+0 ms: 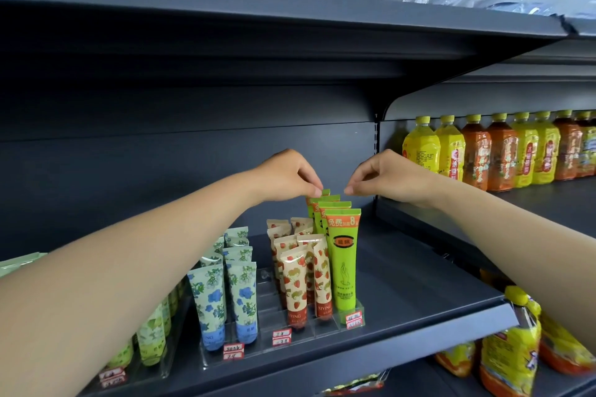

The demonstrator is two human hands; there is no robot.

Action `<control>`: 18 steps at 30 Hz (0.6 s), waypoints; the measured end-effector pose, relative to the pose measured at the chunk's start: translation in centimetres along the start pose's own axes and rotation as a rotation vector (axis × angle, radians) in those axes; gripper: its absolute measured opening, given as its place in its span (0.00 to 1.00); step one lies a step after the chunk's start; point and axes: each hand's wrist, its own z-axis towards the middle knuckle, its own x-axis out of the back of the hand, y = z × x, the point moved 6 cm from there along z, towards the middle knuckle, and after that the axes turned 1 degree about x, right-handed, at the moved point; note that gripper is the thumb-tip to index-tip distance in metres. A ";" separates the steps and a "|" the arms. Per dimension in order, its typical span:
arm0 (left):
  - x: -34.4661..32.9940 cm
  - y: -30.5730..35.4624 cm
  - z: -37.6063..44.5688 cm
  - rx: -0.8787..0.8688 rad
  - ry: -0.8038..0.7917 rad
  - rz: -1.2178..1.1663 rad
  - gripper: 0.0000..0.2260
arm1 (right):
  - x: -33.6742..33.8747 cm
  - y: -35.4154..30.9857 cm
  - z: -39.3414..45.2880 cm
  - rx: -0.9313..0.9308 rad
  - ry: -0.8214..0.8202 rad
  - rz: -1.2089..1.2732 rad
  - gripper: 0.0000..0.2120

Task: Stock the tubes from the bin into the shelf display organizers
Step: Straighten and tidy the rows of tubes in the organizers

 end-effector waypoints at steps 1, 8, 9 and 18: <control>-0.2 0.1 -0.2 -0.004 -0.018 -0.008 0.05 | -0.1 0.0 -0.2 -0.002 -0.024 -0.005 0.03; -1.3 0.6 -0.5 0.009 -0.015 0.067 0.06 | -0.7 -0.1 -0.9 -0.033 -0.112 0.044 0.04; -1.4 0.6 -0.5 0.011 -0.007 0.073 0.06 | -0.8 -0.1 -0.9 -0.033 -0.119 0.043 0.03; -0.8 0.5 -1.2 0.043 0.000 0.020 0.07 | -0.5 -0.6 -1.3 -0.003 -0.026 -0.069 0.03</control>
